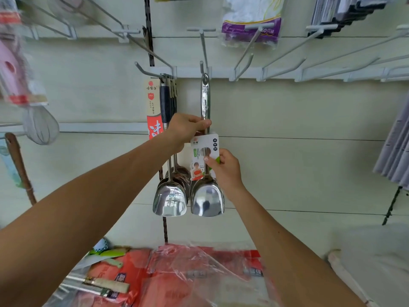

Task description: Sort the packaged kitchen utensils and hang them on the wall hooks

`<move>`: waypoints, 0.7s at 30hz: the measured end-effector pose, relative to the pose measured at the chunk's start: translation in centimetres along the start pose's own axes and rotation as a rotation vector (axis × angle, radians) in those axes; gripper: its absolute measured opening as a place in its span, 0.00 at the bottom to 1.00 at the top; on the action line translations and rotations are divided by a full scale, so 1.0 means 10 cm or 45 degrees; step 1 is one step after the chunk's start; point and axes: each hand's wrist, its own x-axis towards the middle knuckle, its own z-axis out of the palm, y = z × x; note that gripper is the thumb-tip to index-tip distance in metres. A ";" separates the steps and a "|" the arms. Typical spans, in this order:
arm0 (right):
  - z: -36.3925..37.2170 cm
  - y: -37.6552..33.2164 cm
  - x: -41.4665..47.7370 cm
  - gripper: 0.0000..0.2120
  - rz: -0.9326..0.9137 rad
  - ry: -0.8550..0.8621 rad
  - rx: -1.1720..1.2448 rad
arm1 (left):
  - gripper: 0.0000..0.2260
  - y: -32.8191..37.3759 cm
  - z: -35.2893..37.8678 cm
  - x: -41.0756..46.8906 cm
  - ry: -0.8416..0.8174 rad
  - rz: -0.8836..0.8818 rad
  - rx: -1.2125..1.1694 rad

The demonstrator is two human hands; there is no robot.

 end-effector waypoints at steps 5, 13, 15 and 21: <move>0.01 0.07 -0.01 0.15 -0.015 0.001 0.015 | 0.15 -0.03 -0.03 -0.01 0.023 0.060 0.034; 0.49 0.03 -0.60 0.13 -0.503 0.211 -0.403 | 0.18 -0.11 -0.69 -0.60 0.033 0.116 0.149; 0.85 -0.03 -0.80 0.13 -0.626 0.052 -0.415 | 0.16 -0.14 -1.06 -0.89 0.077 0.126 0.210; 2.30 -0.35 -1.62 0.23 -0.736 -0.374 -0.452 | 0.25 -0.47 -2.74 -2.06 0.335 0.221 1.001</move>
